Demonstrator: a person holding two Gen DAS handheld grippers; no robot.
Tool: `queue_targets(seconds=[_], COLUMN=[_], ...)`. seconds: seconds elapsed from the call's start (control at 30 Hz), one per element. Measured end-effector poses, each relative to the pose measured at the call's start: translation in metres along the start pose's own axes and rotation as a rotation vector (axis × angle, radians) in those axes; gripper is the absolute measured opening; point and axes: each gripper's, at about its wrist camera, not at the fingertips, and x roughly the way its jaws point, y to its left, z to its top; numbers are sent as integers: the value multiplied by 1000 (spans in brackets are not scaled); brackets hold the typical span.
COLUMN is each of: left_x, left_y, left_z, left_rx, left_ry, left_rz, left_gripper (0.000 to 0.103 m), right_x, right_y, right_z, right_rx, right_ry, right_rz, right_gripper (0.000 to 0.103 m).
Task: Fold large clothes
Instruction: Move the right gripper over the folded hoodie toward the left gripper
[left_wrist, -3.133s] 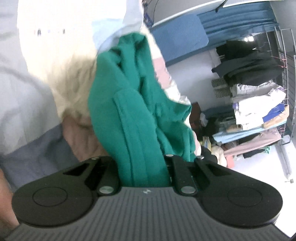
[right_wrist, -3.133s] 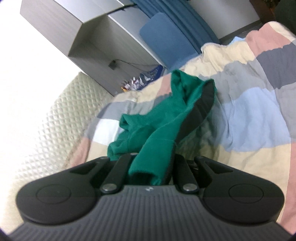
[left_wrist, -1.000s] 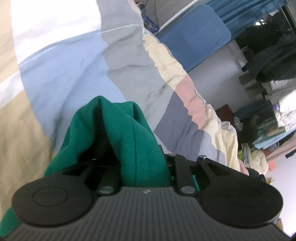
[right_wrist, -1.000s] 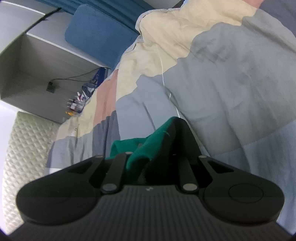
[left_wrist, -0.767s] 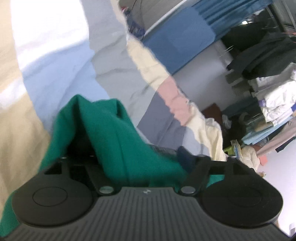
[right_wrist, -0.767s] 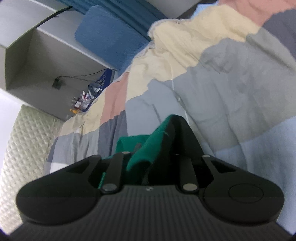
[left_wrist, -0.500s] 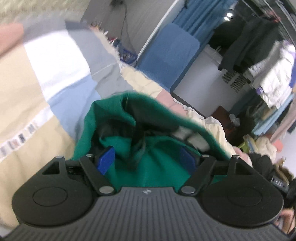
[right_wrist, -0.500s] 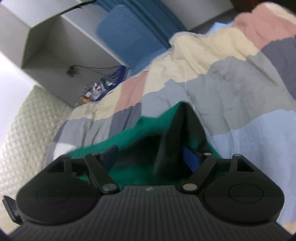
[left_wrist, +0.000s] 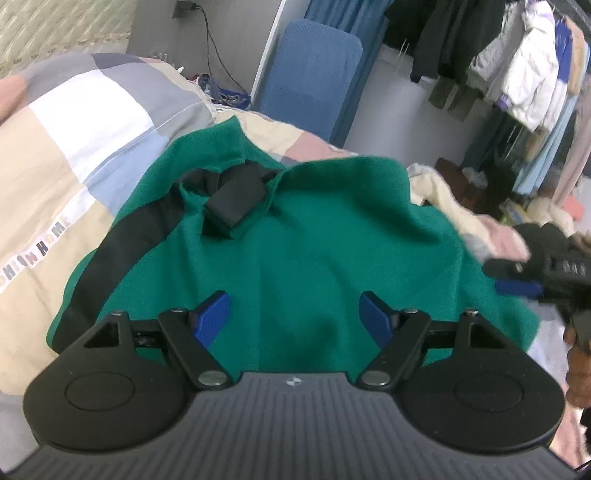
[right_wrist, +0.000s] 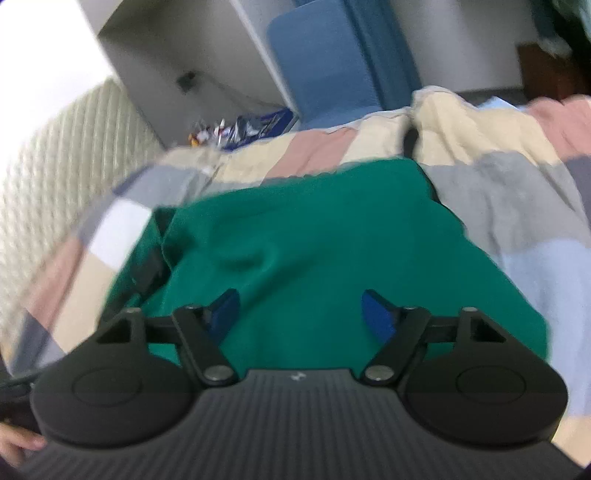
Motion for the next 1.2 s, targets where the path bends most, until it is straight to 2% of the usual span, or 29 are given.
queue_targets(seconds=[0.2,0.47,0.73,0.8,0.97,1.13,1.2], left_x=[26,51,65,64,53,36,29], left_y=[8,16,17,21,24,31,37], left_z=[-6,5,11,12,12,10,10], left_rx=[41,30,27,1,-29,-45,-58], left_ry=[19,0,-41,-45,-53,-56,-62], left_rz=[41,25,28,17,16,28,25], left_gripper=[81,82,83,83,83,83,83], right_x=[55,134,181,176,147,156,167], right_y=[26,30,29,39,91,150,172], right_z=[17,24,49,55,55,37,27], right_rx=[-111,-148,-114,-139,-229,-363,-445], right_ry=[2,84,164,154,129,233,253], right_rz=[-56,-103,-119,-85,95,190,162], right_gripper=[73,73,76,76,77,74,74])
